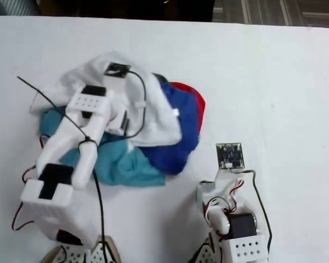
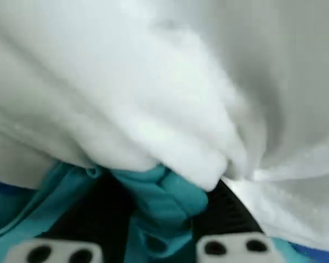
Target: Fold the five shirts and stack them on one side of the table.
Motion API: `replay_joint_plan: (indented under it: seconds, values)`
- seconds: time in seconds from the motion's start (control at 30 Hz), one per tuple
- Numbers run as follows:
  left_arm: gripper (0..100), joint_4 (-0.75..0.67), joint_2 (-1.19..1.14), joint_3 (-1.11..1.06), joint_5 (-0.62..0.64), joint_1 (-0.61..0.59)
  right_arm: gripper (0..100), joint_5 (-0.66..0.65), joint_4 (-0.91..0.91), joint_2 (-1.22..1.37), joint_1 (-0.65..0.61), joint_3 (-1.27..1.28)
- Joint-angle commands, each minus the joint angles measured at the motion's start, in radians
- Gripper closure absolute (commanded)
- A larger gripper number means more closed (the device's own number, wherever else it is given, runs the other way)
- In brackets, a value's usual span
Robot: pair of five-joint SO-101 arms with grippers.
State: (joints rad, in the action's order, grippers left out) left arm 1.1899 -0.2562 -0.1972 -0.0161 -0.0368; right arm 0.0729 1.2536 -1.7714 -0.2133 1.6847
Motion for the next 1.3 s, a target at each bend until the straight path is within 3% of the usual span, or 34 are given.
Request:
replay_joint_plan:
  seconds: [0.0,0.17,0.4,0.63,0.83,1.0,1.27]
  values:
    - [98,0.107,0.002,0.088,-0.008,-0.157,97.9,0.006,0.007,-0.015,-0.002,0.008]
    - [98,0.301,0.002,0.358,-0.017,-0.333,97.9,0.006,0.007,-0.015,-0.002,0.008]
    - [98,0.474,0.0,0.751,-0.138,-0.603,97.9,0.006,0.007,-0.015,-0.002,0.008]
    - [98,0.482,-0.005,1.033,-0.23,-0.885,97.9,0.006,0.007,-0.015,-0.002,0.008]
    - [98,0.457,-0.008,1.121,-0.23,-1.092,97.9,0.006,0.007,-0.015,-0.002,0.008]
    - [98,0.41,-0.009,1.099,-0.232,-1.152,97.9,0.006,0.007,-0.015,-0.002,0.008]
    - [98,0.41,-0.009,1.012,-0.227,-1.146,97.9,0.006,0.007,-0.015,-0.002,0.008]
